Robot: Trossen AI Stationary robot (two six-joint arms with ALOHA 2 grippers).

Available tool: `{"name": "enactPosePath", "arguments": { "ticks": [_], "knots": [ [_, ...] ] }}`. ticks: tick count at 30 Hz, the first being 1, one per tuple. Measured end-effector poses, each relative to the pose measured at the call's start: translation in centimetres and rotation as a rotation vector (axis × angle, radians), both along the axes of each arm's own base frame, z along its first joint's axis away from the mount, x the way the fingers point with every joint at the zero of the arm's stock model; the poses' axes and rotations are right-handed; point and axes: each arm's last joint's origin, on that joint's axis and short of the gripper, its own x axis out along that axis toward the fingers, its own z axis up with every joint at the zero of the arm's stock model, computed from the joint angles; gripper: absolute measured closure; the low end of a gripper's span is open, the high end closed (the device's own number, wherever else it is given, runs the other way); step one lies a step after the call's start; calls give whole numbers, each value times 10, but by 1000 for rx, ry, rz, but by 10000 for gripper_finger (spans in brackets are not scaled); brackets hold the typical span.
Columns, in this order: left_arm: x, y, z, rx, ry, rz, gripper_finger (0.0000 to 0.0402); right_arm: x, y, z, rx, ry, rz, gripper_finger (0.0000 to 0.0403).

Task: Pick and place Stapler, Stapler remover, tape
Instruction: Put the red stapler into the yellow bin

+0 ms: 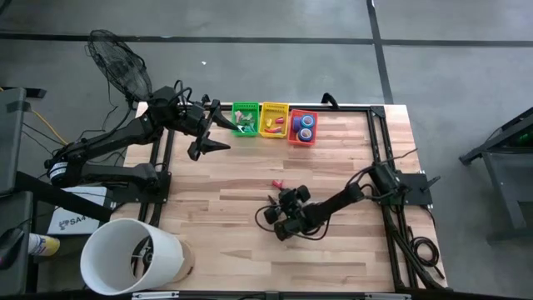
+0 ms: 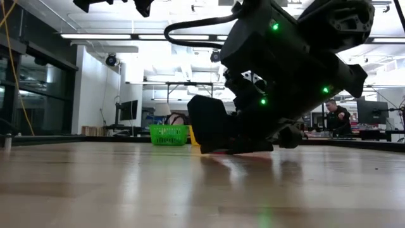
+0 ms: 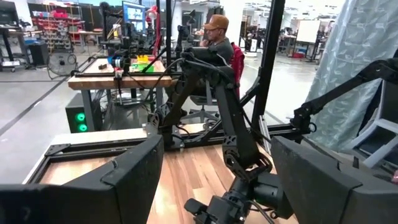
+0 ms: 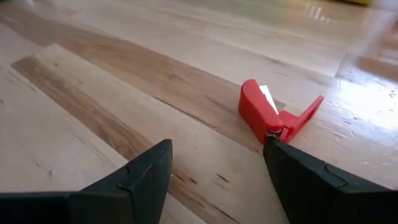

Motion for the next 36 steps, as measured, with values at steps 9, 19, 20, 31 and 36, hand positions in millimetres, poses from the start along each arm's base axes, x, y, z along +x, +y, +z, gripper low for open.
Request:
{"name": "enactPosePath", "arguments": {
  "ticks": [9,19,20,31,36],
  "knots": [
    [0,0,0,18,-5,6,108,-11,15,2,73,-70,-124,155],
    [0,0,0,27,-8,6,108,-7,1,4,45,-10,-150,171],
    [0,0,0,26,-8,6,108,-6,-1,4,39,-2,-152,175],
    [0,0,0,29,-9,-4,108,-2,-19,4,7,48,-164,181],
    [0,0,0,41,-12,-3,108,-1,-19,4,7,70,-144,149]
  ]
}}
